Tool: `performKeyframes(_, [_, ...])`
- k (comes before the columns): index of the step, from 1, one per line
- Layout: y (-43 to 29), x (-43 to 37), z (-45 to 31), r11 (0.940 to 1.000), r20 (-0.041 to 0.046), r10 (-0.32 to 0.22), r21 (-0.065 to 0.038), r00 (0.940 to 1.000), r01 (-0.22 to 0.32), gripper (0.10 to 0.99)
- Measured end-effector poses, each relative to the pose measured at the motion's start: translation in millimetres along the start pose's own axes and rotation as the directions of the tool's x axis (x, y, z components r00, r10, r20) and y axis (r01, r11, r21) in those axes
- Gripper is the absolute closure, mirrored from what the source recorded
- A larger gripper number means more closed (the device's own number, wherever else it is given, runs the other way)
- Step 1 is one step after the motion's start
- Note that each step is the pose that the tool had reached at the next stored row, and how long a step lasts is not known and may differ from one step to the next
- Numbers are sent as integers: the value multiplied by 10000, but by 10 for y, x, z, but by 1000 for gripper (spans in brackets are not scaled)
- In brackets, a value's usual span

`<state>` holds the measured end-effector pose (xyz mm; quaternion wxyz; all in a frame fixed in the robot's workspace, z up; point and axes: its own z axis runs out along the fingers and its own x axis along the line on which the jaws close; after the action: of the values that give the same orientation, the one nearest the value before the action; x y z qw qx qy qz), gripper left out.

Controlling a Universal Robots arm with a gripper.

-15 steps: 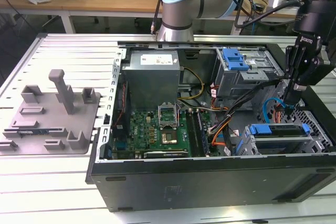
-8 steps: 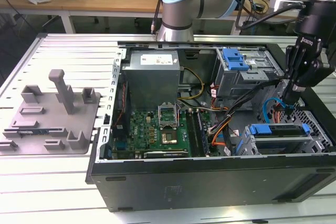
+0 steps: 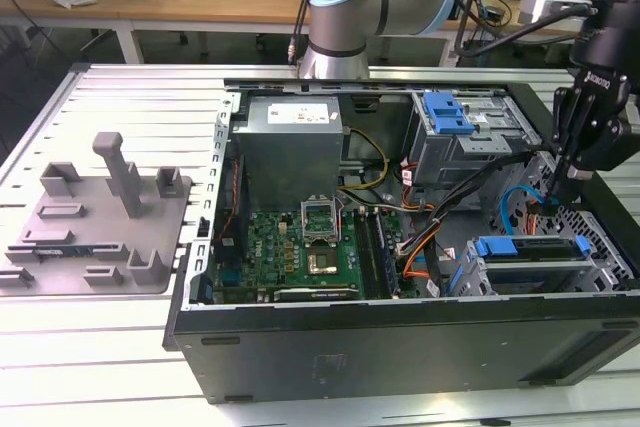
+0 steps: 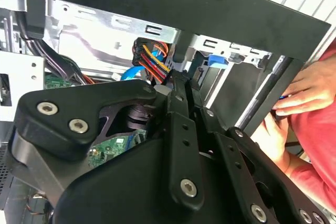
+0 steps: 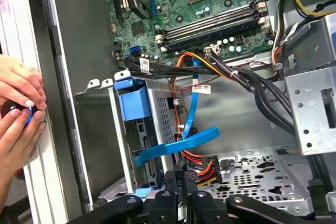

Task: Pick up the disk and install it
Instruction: 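Insert the first disk wire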

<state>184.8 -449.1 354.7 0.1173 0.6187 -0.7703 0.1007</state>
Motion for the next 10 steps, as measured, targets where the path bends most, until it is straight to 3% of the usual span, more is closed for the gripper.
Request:
performKeyframes(1, [2,10,4,10000,57,1,-1,10000,-1,918])
performKeyframes(3, [10,32,10,10000,250,1,-5,9997,-1,918])
performKeyframes(4, [17,61,19,10000,397,0,-15,9992,1,918])
performKeyframes(8, [6,214,66,10000,701,-8,-60,9975,13,918])
performKeyframes(10, [2,252,77,10000,810,-12,-80,9967,19,918])
